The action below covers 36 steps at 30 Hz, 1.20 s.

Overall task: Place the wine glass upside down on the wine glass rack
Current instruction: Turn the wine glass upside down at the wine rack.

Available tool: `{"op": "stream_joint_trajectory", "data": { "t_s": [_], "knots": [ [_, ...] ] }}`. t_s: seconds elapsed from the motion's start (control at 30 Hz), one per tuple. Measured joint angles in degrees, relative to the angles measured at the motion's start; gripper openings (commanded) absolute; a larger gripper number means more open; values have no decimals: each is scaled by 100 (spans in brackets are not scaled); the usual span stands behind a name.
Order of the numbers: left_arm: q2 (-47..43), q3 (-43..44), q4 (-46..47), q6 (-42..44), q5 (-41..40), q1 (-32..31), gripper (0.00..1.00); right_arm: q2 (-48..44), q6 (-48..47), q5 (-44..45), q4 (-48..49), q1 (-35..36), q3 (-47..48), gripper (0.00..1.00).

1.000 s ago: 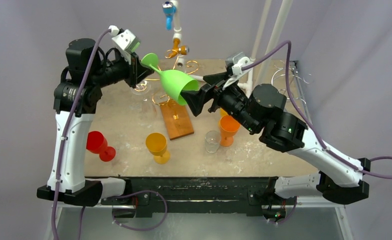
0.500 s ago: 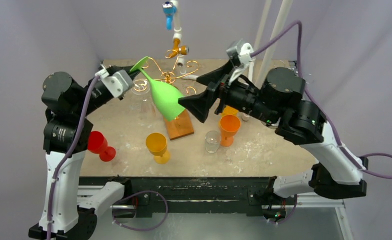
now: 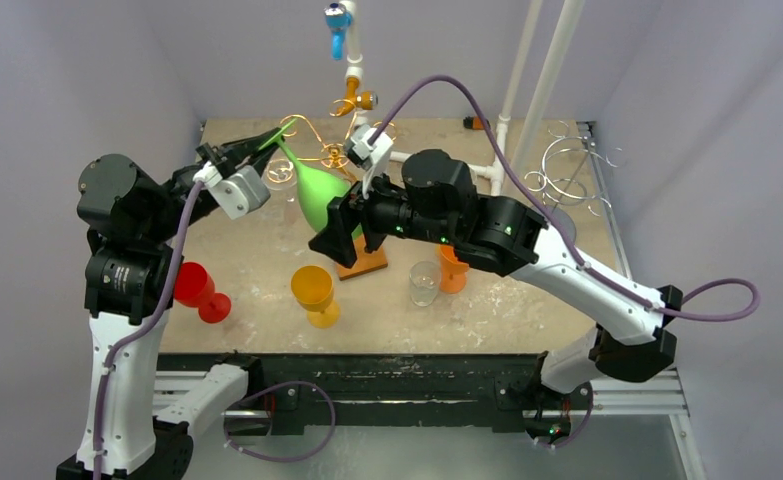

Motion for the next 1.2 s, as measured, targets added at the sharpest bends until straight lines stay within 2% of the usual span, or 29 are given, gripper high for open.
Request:
{"op": "stream_joint_trajectory", "data": {
  "t_s": [0.07, 0.1, 0.17, 0.27, 0.33, 0.43, 0.67, 0.8, 1.2],
  "knots": [
    [-11, -15, 0, 0, 52, 0, 26, -153, 48, 11, 142, -2, -208, 64],
    [-15, -24, 11, -11, 81, -2, 44, -260, 79, 15, 240, 2, -365, 60],
    [-17, -33, -4, 4, 127, -4, 68, -507, 144, 138, 452, 15, -728, 54],
    [-37, -33, -63, -122, 164, -2, 88, -927, 243, 417, 754, 28, -1292, 52],
    [-44, -33, -94, -328, 199, -2, 94, -1189, 308, 566, 1003, 28, -1676, 52],
    [17, 44, -251, -730, 197, -2, 100, -1532, 393, 778, 1314, 26, -2256, 54],
    [138, 337, -688, -1447, 186, -2, 100, -1838, 553, 1353, 2050, 28, -3740, 54],
    [212, 426, -881, -1808, -120, -2, 99, -1814, 643, 1648, 2380, 28, -4301, 53],
    [529, 651, -1427, -2129, -964, -2, 98, -1342, 654, 2153, 3753, 28, -4734, 50]
  ]
}}
